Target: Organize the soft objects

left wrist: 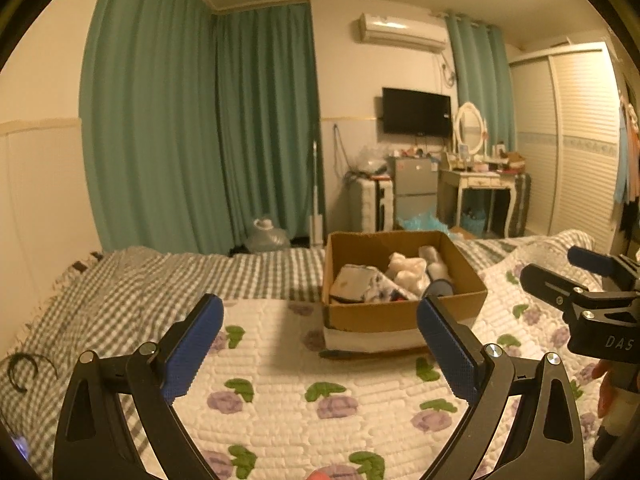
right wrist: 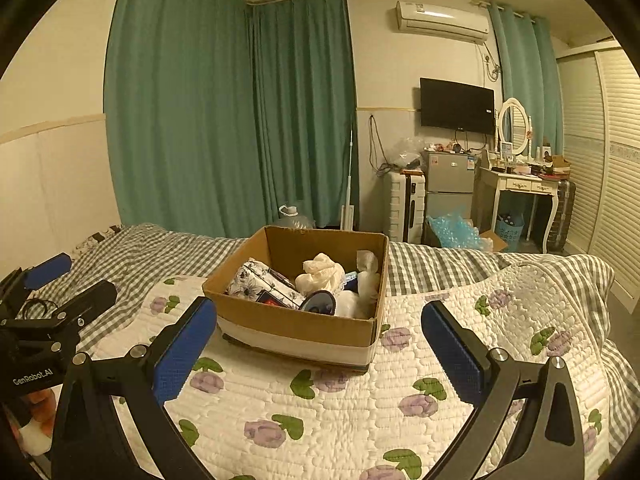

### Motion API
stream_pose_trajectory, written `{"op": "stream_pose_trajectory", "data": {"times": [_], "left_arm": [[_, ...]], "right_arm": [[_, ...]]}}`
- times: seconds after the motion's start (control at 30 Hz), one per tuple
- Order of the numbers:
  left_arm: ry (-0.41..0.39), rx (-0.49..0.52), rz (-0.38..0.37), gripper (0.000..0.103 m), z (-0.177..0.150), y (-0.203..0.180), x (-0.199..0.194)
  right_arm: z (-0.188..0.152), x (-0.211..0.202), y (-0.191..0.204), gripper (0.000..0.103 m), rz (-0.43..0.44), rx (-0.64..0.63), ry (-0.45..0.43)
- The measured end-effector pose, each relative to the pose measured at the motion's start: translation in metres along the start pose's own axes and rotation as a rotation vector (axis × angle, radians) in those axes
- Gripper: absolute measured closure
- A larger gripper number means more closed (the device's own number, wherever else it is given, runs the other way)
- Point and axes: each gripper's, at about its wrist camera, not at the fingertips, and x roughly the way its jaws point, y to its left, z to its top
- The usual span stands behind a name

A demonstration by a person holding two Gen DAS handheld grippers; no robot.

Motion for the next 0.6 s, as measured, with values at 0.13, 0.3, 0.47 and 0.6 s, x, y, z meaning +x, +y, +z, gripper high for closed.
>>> {"op": "stream_pose_trajectory", "data": {"times": [0.13,0.3,0.47,0.6], "left_arm": [[0.01,-0.001,-0.008,0.004,-0.0001,-0.0005,0.0009],[0.012,-0.01,-0.025,0.004,-0.0004,0.0002,0.0015],[0.005,-0.019,-0.038,0.004,-0.0009,0.0015,0.0001],[0.004,-0.017,-0.036,0.004,-0.0016,0.0022,0.0004]], "right_arm": [[-0.0004,-0.0002,0.0002,0.0,-0.003,-0.002,0.003],[-0.0002,0.0012,0.0017,0.0,-0.006,-0.011,0.014],[-0.0006,0.0025,0.0028,0.0,-0.01,-0.016,0.017],[-0.0017,0.004,0.0029,0.0,-0.009,-0.016,0.02]]}}
